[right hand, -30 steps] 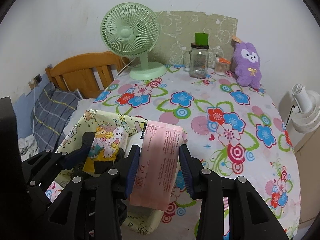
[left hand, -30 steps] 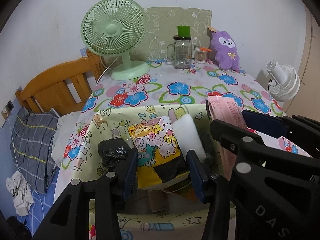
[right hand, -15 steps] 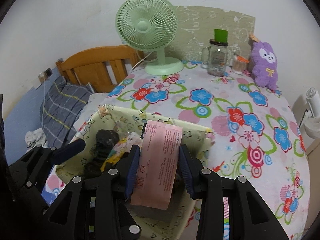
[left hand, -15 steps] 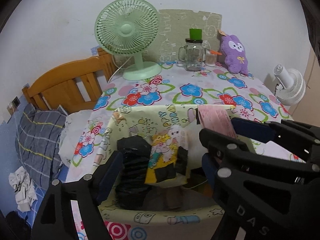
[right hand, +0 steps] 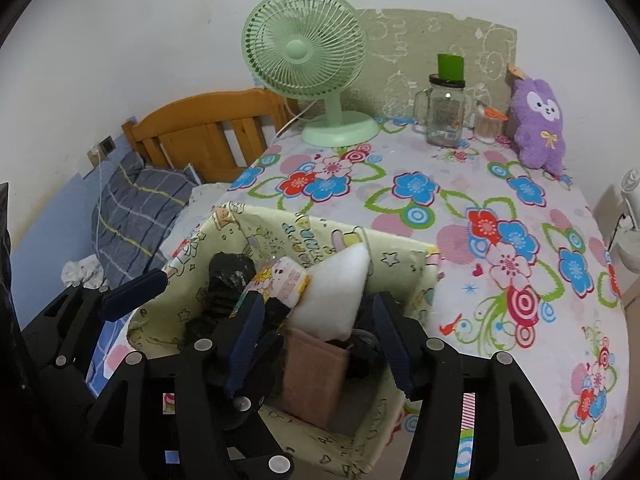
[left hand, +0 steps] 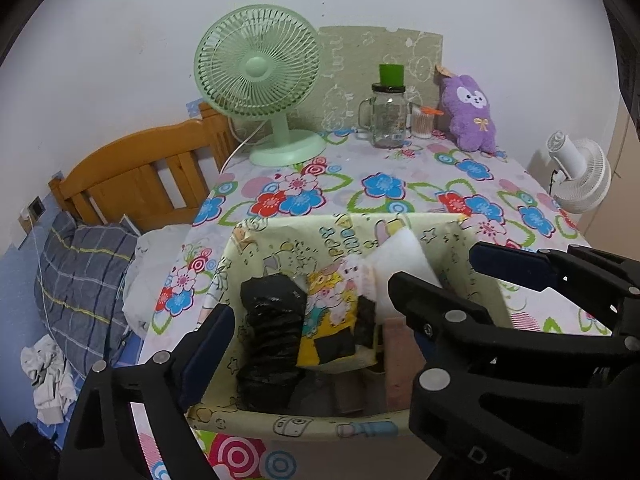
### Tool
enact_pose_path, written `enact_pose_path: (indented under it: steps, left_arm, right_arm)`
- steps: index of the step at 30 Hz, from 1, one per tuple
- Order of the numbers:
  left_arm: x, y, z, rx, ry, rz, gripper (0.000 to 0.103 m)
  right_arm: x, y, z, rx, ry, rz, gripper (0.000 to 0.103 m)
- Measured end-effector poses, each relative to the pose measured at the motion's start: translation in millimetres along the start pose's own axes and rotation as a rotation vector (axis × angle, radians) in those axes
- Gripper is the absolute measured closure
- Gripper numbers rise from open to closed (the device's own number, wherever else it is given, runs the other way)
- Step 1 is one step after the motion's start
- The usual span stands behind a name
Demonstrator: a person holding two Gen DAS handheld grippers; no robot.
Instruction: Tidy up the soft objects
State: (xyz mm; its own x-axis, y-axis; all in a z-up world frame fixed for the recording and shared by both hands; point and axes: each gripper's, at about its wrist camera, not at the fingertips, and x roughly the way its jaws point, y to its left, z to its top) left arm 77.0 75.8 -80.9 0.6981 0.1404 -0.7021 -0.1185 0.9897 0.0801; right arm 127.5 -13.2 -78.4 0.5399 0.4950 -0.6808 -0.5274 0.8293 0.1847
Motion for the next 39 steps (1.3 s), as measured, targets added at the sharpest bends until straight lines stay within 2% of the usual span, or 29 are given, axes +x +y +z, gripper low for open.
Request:
enact_pose_path:
  steps: [18,30,39]
  left_arm:
    - [-18.6,-46.9,8.9,0.032,-0.048,-0.059,0.003]
    - [-34.8,-73.9,12.6,0.024,-0.072,-0.075,0.0]
    - [-58.6,-91.5,14.7,0.038,-0.121,-0.082,0.0]
  right_arm:
    - [-48.3,-41.6,-12.6,0.061,-0.072,-0.117,0.029]
    - [-82.8,-74.5,-27.1,0.099,-0.117,-0.182,0.028]
    - [-117.7,-96.2,-37.4,0.134,-0.177,-0.227,0.025]
